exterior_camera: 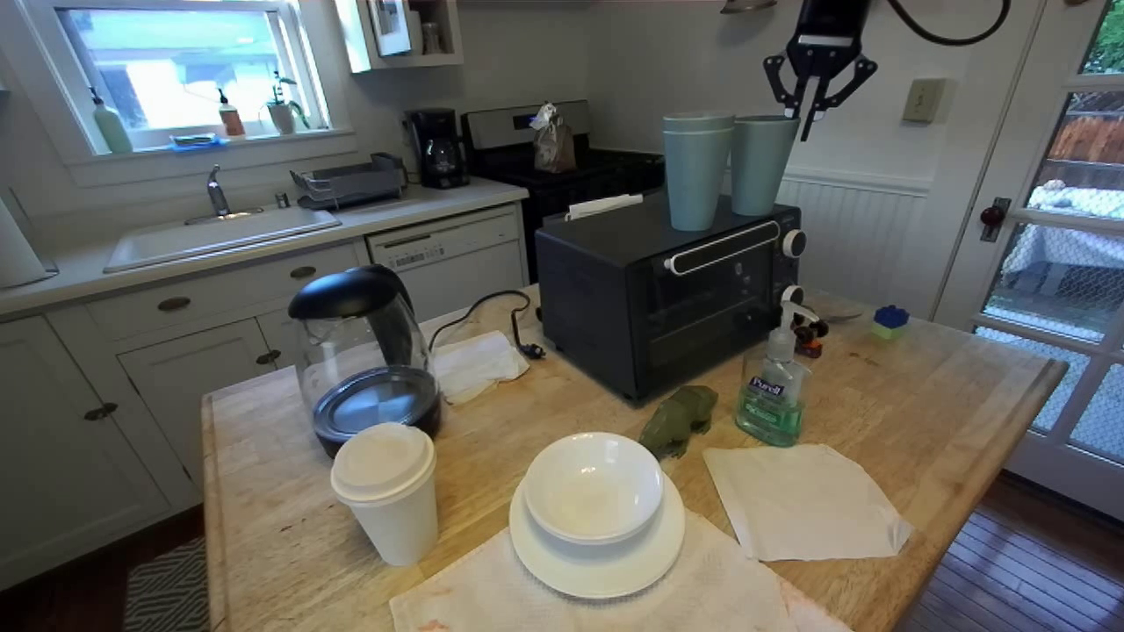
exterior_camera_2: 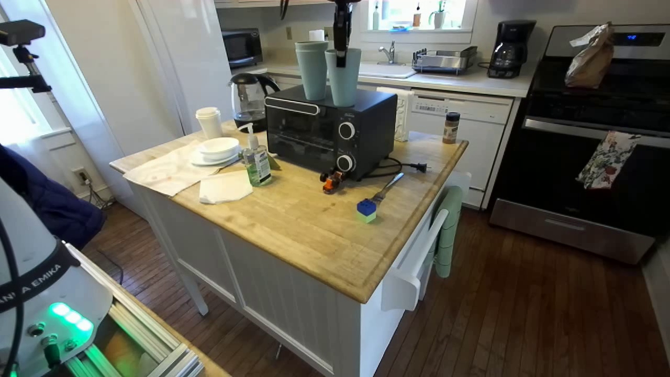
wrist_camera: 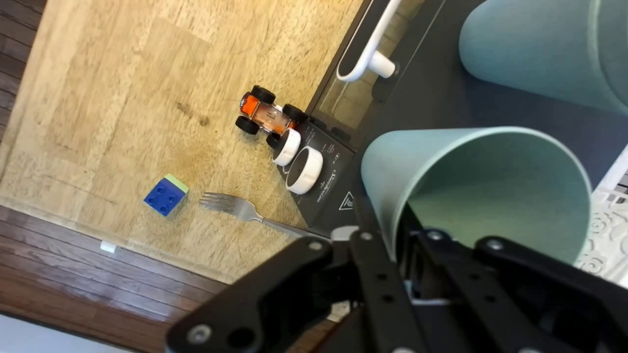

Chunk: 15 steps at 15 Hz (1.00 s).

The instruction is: Pick up the blue cup on the far left and put it in the middle blue cup, pick up the blue cup on the right and put it in the stacked blue cups

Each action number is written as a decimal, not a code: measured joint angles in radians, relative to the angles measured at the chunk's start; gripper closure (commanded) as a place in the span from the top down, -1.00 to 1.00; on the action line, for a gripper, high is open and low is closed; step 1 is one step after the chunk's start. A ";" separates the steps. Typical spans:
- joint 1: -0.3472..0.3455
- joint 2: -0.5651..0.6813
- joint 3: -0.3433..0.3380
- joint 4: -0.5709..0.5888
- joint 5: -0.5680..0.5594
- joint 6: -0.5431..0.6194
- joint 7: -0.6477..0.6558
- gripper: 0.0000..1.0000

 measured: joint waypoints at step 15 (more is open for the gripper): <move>-0.038 0.000 -0.006 0.176 0.032 -0.099 0.001 -0.98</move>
